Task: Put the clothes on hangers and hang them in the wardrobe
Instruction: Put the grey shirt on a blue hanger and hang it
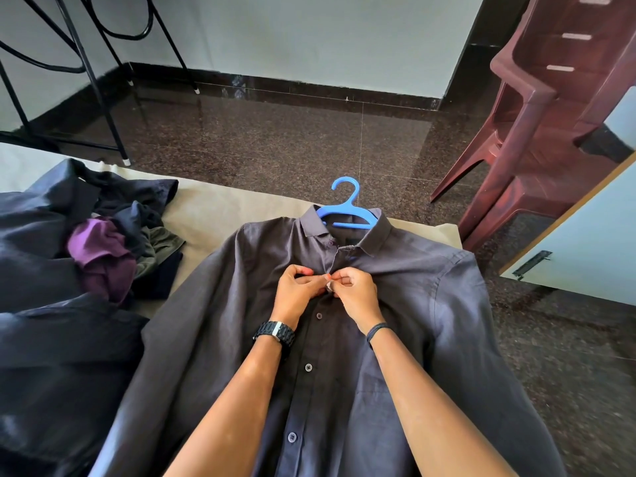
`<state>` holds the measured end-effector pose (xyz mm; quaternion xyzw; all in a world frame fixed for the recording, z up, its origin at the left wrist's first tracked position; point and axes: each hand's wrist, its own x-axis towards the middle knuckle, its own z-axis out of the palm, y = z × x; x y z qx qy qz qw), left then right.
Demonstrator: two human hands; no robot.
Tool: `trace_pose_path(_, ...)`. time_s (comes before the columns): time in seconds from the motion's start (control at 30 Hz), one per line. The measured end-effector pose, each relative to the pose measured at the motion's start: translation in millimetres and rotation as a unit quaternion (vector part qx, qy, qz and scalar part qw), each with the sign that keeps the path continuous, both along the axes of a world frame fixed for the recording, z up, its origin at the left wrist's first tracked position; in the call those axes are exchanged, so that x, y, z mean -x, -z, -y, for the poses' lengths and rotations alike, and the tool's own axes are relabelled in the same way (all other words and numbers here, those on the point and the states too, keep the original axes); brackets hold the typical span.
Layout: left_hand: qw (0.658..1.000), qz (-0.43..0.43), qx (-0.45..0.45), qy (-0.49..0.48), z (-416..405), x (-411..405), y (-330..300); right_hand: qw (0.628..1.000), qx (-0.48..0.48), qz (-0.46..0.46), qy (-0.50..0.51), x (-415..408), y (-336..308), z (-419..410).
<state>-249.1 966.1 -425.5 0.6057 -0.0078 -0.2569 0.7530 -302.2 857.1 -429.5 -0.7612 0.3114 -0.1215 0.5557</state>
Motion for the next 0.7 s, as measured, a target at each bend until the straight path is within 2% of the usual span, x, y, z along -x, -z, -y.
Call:
trace_pose_path(0.17,0.998,0.019,-0.049,-0.02,2.5,0.8,1.5,0.999,-0.028,0.006,-0.015,2.9,-3.6,0.7)
trace_pose_path(0.27,0.998,-0.02,-0.059,-0.033,6.9,-0.1,-7.0,0.993,-0.112,0.017,-0.034,4.0,-11.0,3.8)
trace_pose_path(0.37,0.996,-0.057,-0.075,-0.006,10.2,-3.8,-12.3,0.982,-0.184,0.023,-0.03,5.6,-18.1,6.0)
trace_pose_path(0.43,0.984,0.029,-0.177,0.019,13.2,-8.8,-12.3,0.982,-0.186,0.005,-0.03,3.2,-21.1,7.3)
trace_pose_path(0.5,0.944,0.166,-0.285,0.033,15.5,-13.1,-14.6,0.988,-0.152,-0.016,-0.014,-2.0,-26.5,8.6)
trace_pose_path(0.6,0.92,0.244,-0.305,0.028,19.6,-18.6,-20.2,0.996,-0.069,0.008,0.061,-12.7,-37.7,13.4)
trace_pose_path(0.7,0.915,0.266,-0.304,0.009,26.4,-24.4,-26.9,0.986,-0.09,0.041,0.133,-24.6,-42.5,14.6)
